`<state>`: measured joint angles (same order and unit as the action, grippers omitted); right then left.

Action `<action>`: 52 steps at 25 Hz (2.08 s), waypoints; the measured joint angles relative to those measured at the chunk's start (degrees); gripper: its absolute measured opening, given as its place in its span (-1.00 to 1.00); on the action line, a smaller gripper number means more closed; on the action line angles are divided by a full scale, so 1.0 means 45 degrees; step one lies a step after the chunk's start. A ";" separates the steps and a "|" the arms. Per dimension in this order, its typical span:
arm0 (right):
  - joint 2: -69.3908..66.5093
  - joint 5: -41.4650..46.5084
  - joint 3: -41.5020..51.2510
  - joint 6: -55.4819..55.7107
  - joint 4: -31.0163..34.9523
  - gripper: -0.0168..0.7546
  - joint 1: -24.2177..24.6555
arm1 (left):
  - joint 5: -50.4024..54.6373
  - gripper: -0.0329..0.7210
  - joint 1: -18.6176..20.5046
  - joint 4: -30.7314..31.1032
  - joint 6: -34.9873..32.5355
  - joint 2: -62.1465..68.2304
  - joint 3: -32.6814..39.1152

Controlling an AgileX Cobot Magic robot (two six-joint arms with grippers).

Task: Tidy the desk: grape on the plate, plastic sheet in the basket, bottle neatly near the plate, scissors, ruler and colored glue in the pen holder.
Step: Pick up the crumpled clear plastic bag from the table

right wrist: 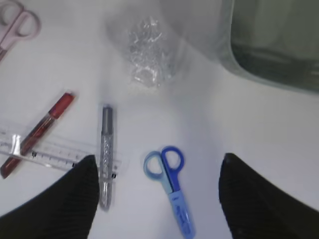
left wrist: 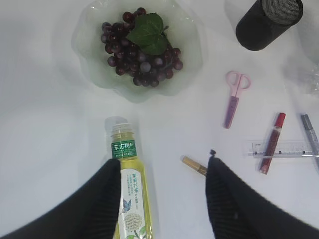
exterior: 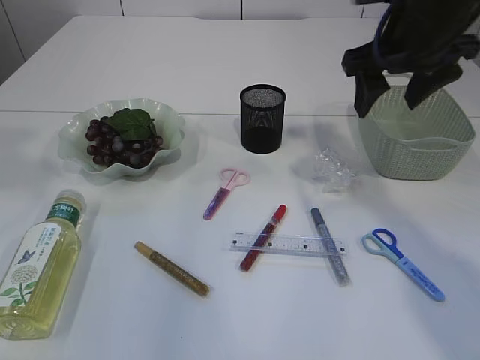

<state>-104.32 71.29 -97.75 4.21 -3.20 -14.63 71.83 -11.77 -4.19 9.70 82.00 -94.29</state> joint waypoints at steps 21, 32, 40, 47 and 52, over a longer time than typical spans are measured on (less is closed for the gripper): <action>-0.4875 -0.0894 -0.2956 -0.0935 0.0272 0.56 0.0000 | 0.0000 0.16 0.0000 -0.0080 0.0000 -0.0012 0.0000; -0.5782 -0.1532 -0.3114 -0.0935 -0.0547 0.56 0.0000 | 0.0000 0.16 0.0000 -0.0080 0.0000 -0.0012 0.0000; -0.6121 -0.2038 -0.3169 -0.0935 -0.0547 0.56 0.0000 | 0.0023 0.16 0.0000 -0.0080 0.0000 -0.0012 0.0000; -0.6453 -0.2117 -0.3221 -0.1003 -0.0555 0.56 0.0000 | 0.0023 0.15 0.0000 -0.0080 0.0000 -0.0012 0.0000; -0.6805 -0.2117 -0.3221 -0.1003 -0.0555 0.56 0.0000 | 0.0023 0.15 0.0000 -0.0080 0.0000 -0.0012 0.0000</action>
<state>-134.94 61.77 -112.25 -0.30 -5.69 -14.63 71.93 -11.77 -4.55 9.70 81.94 -94.29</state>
